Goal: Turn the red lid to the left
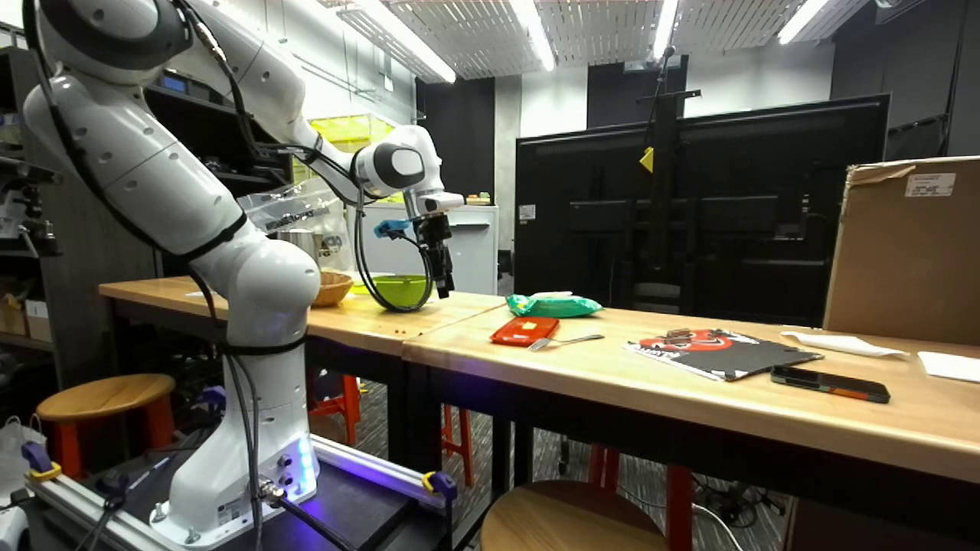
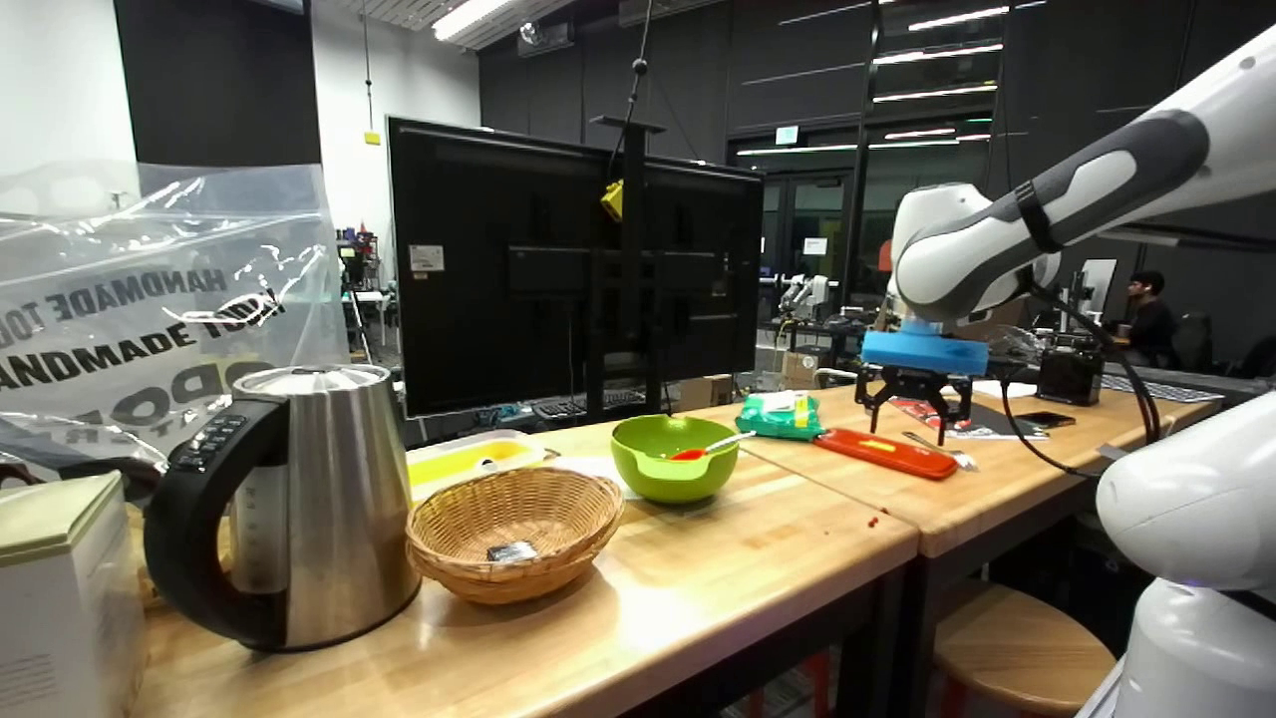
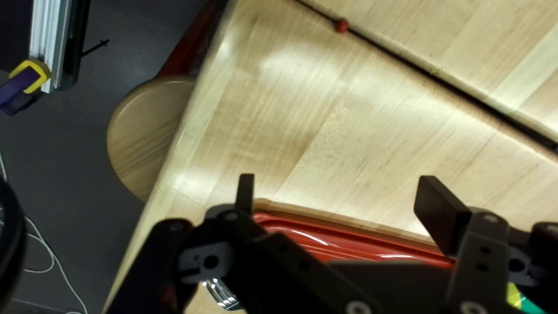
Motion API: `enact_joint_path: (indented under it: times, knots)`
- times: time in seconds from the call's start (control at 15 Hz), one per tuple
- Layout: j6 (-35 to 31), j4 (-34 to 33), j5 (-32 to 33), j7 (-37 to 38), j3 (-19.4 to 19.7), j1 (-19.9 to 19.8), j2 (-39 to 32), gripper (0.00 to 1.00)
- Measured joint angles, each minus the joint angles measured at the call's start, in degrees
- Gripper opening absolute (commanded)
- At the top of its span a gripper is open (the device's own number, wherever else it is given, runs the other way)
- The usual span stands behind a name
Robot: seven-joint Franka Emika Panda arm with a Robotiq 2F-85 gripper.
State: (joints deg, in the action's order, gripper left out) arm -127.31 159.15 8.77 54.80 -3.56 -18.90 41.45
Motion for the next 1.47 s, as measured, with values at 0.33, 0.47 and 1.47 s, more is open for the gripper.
enact_joint_path:
  times: [0.33,0.47,1.47]
  knots:
    - [-4.42,0.01,-0.18,-1.96,4.82,-1.07,-4.64,0.22]
    - [-6.86,0.01,-0.29,-5.11,7.06,-1.34,-6.41,0.07]
    - [-10.12,-0.05,-2.50,-24.92,12.55,-4.02,-10.82,0.00]
